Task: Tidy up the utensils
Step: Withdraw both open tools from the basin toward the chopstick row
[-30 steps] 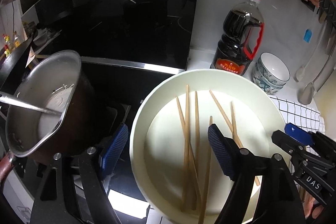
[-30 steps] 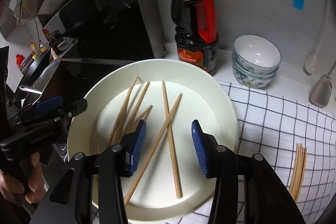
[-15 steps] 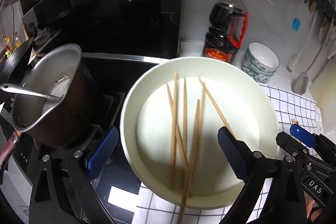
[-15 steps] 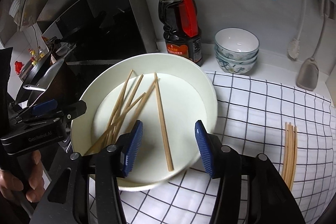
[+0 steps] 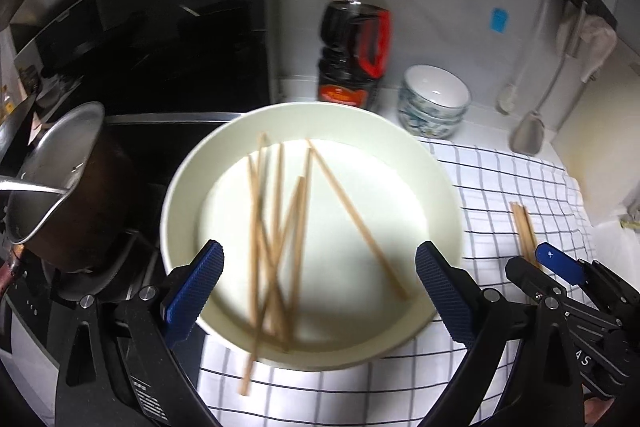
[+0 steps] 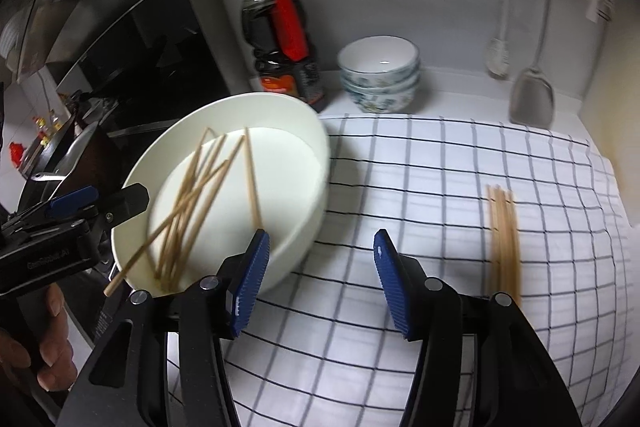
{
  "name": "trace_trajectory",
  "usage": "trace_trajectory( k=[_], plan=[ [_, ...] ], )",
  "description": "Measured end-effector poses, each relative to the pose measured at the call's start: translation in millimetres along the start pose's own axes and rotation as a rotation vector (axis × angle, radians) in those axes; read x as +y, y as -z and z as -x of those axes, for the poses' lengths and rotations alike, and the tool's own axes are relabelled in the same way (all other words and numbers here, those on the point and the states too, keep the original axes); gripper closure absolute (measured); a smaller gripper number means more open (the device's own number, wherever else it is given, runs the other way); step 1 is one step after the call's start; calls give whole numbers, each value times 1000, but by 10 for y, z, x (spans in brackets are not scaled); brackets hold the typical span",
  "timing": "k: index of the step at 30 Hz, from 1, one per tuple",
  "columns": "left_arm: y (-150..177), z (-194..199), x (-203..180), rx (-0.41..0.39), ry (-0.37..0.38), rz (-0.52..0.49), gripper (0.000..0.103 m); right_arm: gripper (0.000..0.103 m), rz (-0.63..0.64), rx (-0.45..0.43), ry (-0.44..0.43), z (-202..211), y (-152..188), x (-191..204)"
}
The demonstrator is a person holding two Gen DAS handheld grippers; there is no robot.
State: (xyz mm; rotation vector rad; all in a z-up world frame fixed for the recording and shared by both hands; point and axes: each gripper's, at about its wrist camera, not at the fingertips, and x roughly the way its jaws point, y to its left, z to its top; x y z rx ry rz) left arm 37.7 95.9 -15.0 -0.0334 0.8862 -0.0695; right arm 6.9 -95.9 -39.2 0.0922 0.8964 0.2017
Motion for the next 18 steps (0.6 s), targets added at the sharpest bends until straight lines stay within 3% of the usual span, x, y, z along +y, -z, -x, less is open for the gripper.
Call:
trace_trajectory(
  k=[18],
  plan=[
    [61,-22,-1144,25,113,-122,8,46,-110,-42,119,457,263,-1040]
  ],
)
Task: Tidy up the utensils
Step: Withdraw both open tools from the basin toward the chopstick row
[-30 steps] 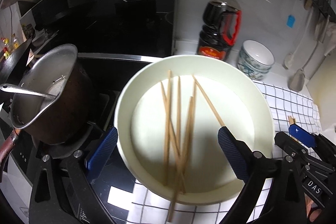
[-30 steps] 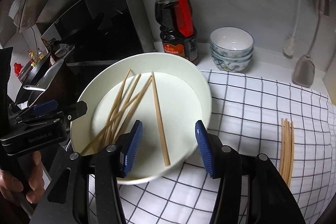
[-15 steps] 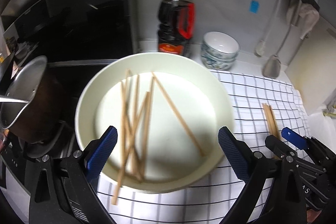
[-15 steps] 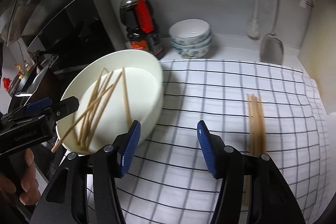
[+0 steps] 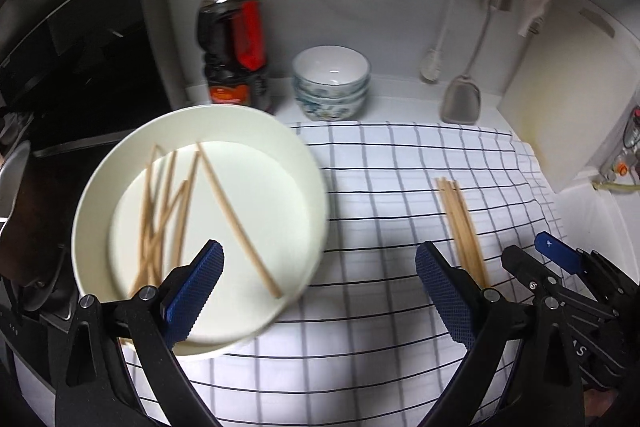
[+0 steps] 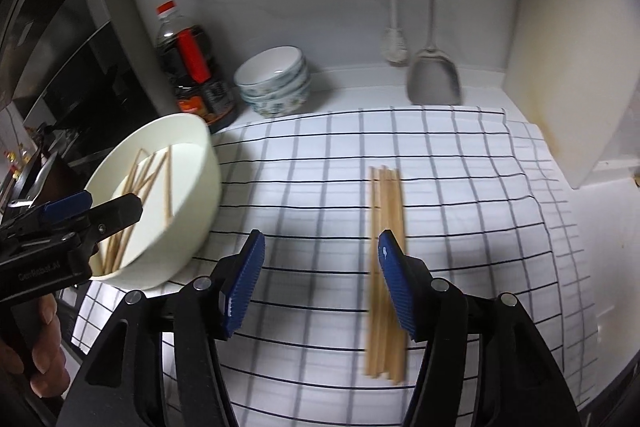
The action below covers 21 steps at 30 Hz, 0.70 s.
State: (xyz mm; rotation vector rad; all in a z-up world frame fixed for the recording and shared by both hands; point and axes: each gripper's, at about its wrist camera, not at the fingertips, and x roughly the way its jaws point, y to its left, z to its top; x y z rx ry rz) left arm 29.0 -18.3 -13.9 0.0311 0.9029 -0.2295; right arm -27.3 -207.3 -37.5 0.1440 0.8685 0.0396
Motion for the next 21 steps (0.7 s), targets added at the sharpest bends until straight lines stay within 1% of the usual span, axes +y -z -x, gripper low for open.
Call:
trace_trajectory(
  k=[4,10,17,21],
  plan=[
    [8,-42,-184,4,11,-21,8,46,-27,5,12,-8,19,-227],
    [56,-172,-416,34,18,-36,8,46,-46,13,38,-30,94,-487],
    [147,-300,-616,64,19,-55,8,46,-63,26,58,-75,210,-725],
    [206,-377,-715,78,18,-65,8,46,-61,29,69,-106,268,-794]
  ],
)
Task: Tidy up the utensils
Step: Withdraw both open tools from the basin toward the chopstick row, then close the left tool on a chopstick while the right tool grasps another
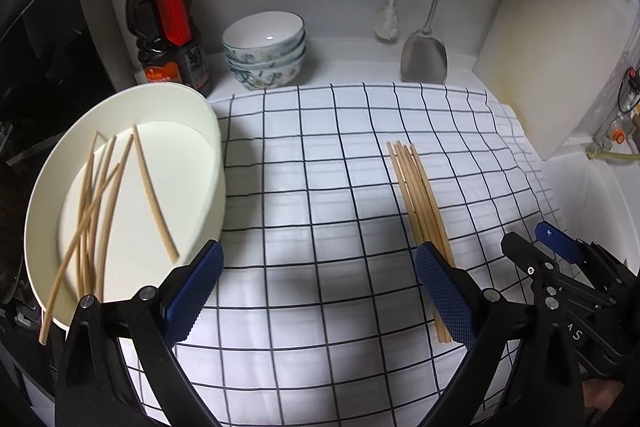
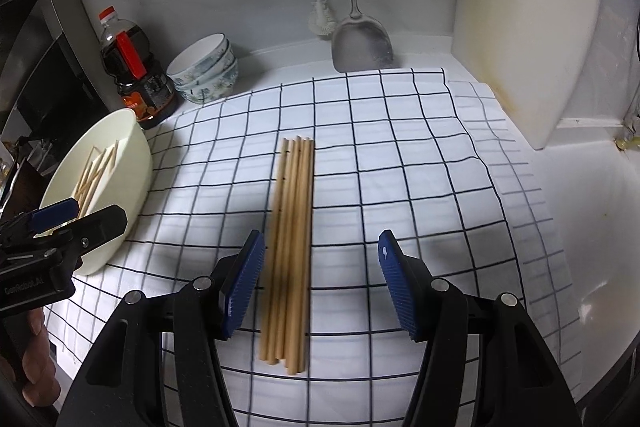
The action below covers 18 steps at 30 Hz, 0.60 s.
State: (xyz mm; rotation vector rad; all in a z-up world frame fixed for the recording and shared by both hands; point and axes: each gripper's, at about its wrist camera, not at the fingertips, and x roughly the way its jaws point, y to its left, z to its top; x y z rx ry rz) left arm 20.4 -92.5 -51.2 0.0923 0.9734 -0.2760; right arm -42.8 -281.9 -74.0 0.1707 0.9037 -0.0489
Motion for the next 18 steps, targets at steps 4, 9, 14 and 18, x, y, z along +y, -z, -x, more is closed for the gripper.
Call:
trace_trajectory(
  k=[4,9,14,18],
  plan=[
    [56,-84,-60,11,-1,1,8,46,1,9,4,-63,65,-66],
    [131,-226,-107,36,-10,3,8,46,-4,17,4,-141,126,-132],
    [180,-337,-179,47,-14,-8,8,46,-6,26,1,-217,158,-177],
    [216,-402,-214,54,-13,-4,8,46,-7,32,-1,-280,167,-222]
  ],
)
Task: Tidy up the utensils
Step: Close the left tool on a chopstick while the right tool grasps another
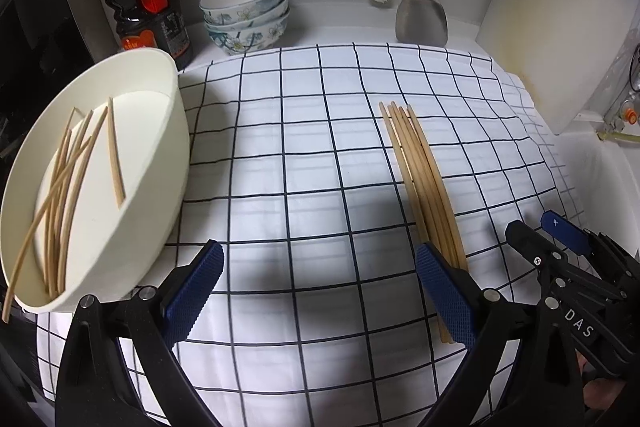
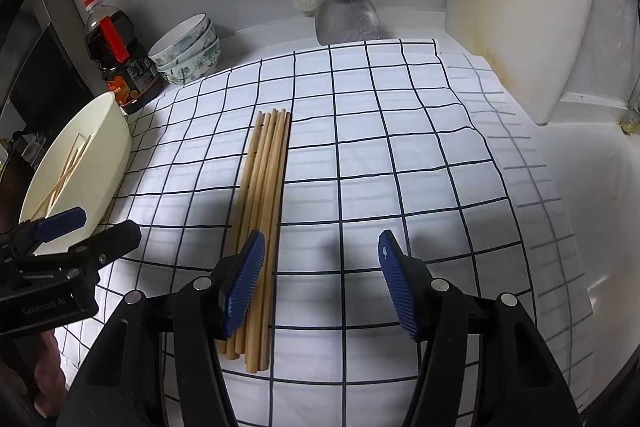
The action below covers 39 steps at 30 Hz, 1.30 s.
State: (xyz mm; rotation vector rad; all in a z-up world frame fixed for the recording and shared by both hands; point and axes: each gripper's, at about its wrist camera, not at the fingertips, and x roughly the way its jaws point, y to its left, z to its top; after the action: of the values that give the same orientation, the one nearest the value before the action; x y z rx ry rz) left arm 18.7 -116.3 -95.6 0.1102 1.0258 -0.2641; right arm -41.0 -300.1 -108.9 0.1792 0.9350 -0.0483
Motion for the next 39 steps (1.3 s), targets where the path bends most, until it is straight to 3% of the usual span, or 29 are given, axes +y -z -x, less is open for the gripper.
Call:
trace_trajectory(
  k=[21,32,39],
  plan=[
    [37,-278,37,28,-32,46,8,46,-4,35,-12,-286,32,-101],
    [29,-315,99,29,-38,59,8,46,37,36,-59,-368,-21,74],
    [22,-337,139,33,-37,68,8,46,76,58,-44,-471,1,172]
  ],
)
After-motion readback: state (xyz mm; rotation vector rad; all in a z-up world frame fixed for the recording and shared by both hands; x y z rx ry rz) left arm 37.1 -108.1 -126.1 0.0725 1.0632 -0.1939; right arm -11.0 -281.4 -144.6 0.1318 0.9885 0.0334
